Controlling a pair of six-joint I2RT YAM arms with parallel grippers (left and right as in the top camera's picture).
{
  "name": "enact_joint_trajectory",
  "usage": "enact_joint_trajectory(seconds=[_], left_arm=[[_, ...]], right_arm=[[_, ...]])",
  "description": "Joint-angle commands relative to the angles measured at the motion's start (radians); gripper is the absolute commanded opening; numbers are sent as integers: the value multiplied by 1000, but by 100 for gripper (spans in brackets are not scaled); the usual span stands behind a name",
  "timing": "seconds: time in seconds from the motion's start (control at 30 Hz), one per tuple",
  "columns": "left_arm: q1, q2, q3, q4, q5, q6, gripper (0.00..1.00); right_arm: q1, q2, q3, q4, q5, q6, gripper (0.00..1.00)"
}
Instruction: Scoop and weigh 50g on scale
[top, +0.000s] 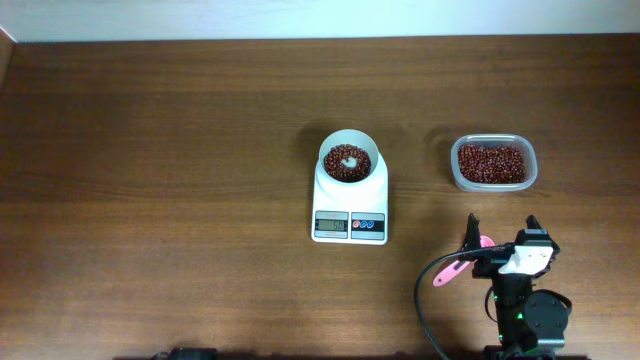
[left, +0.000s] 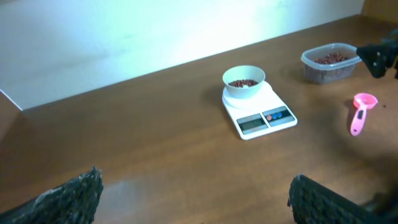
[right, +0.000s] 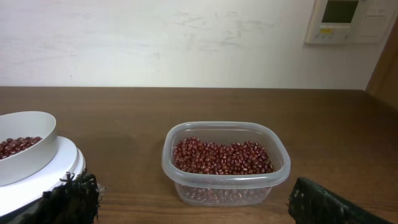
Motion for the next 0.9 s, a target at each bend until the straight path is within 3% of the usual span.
enact_joint_trajectory(seconds=[0.0,0.4,0.53,0.6,0.73,0.87], left_arm=[[3,-3,-109,164,-11,13,99],[3,-3,-783,855,-65,11,99],[3,-3,-1033,1179,-121,-130,99],[3,-3,-1114,1295,-122,-130,99],[3,-3,-1217,1442,-176,-130,99],[3,-3,-1246,1449,-176,-130,99]], right_arm=[[-6,-11,-9,-1,-5,-4,99],[-6,-11,-9,-1,-5,-4,99],[-6,-11,-9,-1,-5,-4,99],[-6,-11,-9,-1,-5,-4,99],[-6,-11,-9,-1,-5,-4,99],[-6,-11,-9,-1,-5,-4,99]])
